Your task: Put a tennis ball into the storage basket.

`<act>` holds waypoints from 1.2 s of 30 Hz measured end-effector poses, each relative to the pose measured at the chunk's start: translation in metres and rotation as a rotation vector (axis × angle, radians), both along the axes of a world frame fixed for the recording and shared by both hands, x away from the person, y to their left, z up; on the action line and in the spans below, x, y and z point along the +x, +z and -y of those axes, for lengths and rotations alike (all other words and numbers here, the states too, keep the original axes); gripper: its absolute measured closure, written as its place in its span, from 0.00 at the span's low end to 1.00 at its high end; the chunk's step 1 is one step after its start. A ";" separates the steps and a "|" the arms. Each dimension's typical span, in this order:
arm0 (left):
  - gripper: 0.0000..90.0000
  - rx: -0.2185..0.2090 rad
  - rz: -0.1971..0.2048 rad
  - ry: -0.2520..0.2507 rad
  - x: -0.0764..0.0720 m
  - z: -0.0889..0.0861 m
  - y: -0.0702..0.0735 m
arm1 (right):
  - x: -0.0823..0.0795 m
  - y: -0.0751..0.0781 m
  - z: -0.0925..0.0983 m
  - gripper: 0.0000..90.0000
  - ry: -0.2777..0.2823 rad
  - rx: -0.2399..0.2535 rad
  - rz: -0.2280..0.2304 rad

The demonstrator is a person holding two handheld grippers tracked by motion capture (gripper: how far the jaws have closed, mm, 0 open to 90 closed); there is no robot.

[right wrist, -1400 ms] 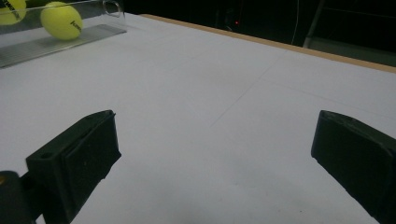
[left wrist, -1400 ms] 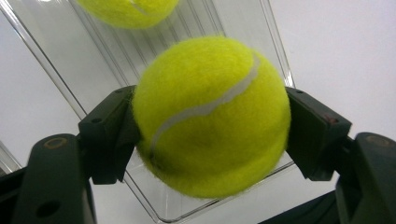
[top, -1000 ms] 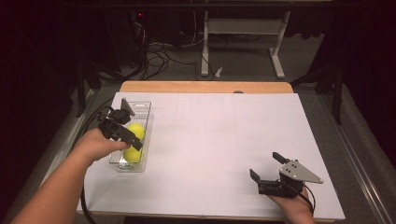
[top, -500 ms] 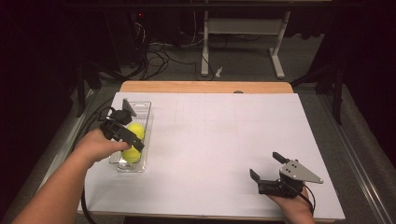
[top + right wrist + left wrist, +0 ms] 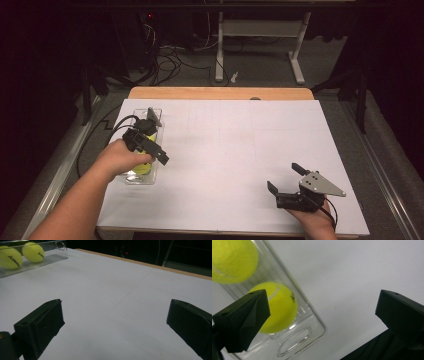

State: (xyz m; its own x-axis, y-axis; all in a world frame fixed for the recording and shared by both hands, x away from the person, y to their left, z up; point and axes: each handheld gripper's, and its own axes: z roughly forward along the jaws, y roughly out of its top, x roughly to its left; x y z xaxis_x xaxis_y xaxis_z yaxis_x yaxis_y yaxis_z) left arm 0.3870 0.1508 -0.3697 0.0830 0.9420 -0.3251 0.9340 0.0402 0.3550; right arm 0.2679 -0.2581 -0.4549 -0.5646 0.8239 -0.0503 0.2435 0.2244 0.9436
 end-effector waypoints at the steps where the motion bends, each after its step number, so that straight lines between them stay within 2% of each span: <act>1: 0.01 0.005 0.006 -0.008 -0.001 0.003 0.000 | 0.000 0.000 0.000 0.02 0.001 0.000 0.000; 4: 0.01 0.003 0.011 -0.018 -0.001 0.010 0.001 | 0.000 0.000 0.000 0.02 0.001 -0.002 -0.001; 10: 0.01 0.000 0.015 -0.061 -0.006 0.036 0.003 | 0.000 0.000 0.000 0.02 0.001 -0.001 0.002; 21: 0.01 -0.025 0.027 -0.105 -0.012 0.060 0.000 | -0.001 0.001 0.000 0.02 0.000 0.002 0.004; 26: 0.02 -0.034 0.010 -0.115 -0.014 0.065 -0.013 | -0.001 0.001 0.001 0.02 -0.002 0.004 0.003; 30: 0.02 -0.017 0.003 -0.128 -0.018 0.068 -0.031 | -0.001 0.001 0.000 0.02 -0.002 0.005 0.003; 33: 0.01 -0.024 -0.005 -0.130 -0.020 0.068 -0.038 | -0.001 0.001 0.000 0.02 -0.001 0.005 0.004; 36: 0.01 -0.027 -0.015 -0.143 -0.024 0.072 -0.050 | -0.001 0.001 0.000 0.02 -0.002 0.005 0.003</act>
State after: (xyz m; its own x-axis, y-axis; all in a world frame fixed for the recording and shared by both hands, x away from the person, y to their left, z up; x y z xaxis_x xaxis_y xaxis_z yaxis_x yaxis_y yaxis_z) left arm 0.3632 0.0793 -0.4200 0.2106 0.9117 -0.3526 0.9360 -0.0841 0.3417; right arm 0.2666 -0.2584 -0.4537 -0.5631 0.8250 -0.0475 0.2414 0.2192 0.9454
